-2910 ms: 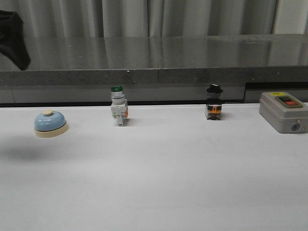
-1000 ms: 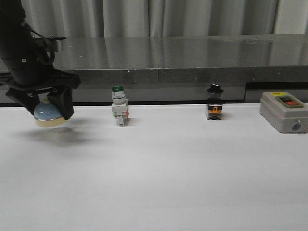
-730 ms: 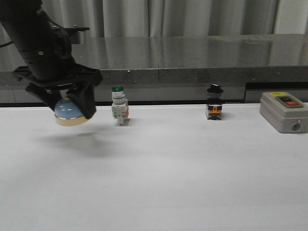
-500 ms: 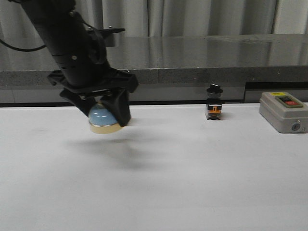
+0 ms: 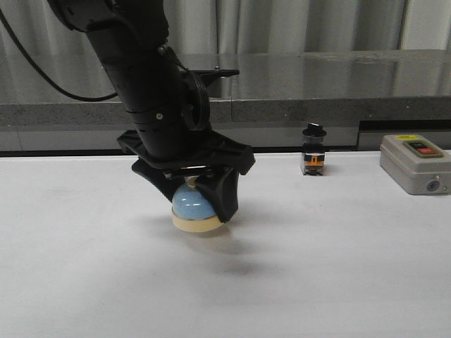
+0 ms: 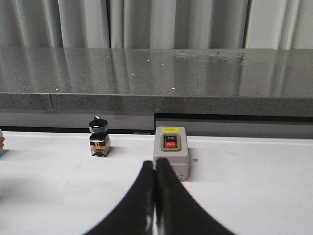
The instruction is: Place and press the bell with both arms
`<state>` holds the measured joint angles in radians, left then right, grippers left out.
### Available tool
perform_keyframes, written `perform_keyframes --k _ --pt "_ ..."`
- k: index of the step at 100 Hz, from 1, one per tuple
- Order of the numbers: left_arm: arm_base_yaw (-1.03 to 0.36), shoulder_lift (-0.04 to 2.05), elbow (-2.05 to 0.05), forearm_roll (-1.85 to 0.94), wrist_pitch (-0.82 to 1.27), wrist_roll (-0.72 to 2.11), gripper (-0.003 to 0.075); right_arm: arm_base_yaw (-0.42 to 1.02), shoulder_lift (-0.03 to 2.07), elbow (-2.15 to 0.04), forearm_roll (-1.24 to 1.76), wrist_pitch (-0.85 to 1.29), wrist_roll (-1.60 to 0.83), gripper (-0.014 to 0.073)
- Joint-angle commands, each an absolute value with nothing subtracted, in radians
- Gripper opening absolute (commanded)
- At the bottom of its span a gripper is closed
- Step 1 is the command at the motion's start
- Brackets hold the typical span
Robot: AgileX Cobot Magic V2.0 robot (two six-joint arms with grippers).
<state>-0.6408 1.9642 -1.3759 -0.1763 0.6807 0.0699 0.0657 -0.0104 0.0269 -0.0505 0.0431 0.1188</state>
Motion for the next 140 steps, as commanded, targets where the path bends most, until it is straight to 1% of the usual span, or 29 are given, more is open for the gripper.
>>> perform_keyframes --k 1,7,26,31,38,50,52,55,56,61,66,68,83,100,140 --pt "-0.648 1.912 -1.399 -0.193 0.648 0.067 0.0538 0.06 -0.007 0.026 -0.061 -0.033 0.119 -0.0069" --pt "-0.648 1.912 -1.399 -0.193 0.648 0.065 0.0557 0.06 -0.007 0.026 -0.061 -0.033 0.119 -0.0069" --pt "-0.648 1.908 -1.399 -0.195 0.644 0.065 0.0552 0.06 -0.007 0.026 -0.061 -0.033 0.119 -0.0069" --pt "-0.648 1.904 -1.399 -0.195 0.638 0.065 0.0536 0.06 -0.007 0.026 -0.061 -0.033 0.119 -0.0069" --pt "-0.648 1.889 -1.399 -0.195 0.628 0.063 0.0485 0.06 -0.007 0.026 -0.061 -0.033 0.119 -0.0069" --pt "-0.648 1.842 -1.399 -0.193 0.611 0.06 0.0311 0.06 -0.007 0.026 -0.061 -0.033 0.119 -0.0069" --pt "-0.647 1.833 -1.399 -0.191 0.609 0.06 0.026 0.06 -0.007 0.026 -0.061 -0.033 0.119 -0.0069" --pt "-0.645 1.82 -1.399 -0.191 0.609 0.06 0.022 0.06 -0.007 0.026 -0.061 -0.033 0.119 -0.0069" --pt "-0.645 1.814 -1.399 -0.188 0.609 0.06 0.018 0.06 -0.007 0.026 -0.061 -0.033 0.119 -0.0069" --pt "-0.636 1.793 -1.399 -0.187 0.609 0.06 0.0102 0.06 -0.007 0.026 -0.061 -0.033 0.119 -0.0069" --pt "-0.629 1.768 -1.399 -0.184 0.609 0.058 0.0006 0.06 -0.007 0.026 -0.061 -0.033 0.119 -0.0069" --pt "-0.623 1.762 -1.399 -0.184 0.609 0.057 -0.0015 0.06 -0.007 0.026 -0.061 -0.033 0.119 -0.0069" --pt "-0.575 1.684 -1.37 -0.184 0.568 0.015 -0.0019 0.06 -0.007 0.026 -0.061 -0.033 0.119 -0.0069" --pt "-0.498 1.574 -1.281 -0.184 0.534 0.013 -0.0019 0.06 -0.007 0.026 -0.061 -0.033 0.119 -0.0069" --pt "-0.268 1.265 -0.961 -0.184 0.462 0.011 -0.0019 0.06 -0.007 0.026 -0.061 -0.033 0.119 -0.0069"
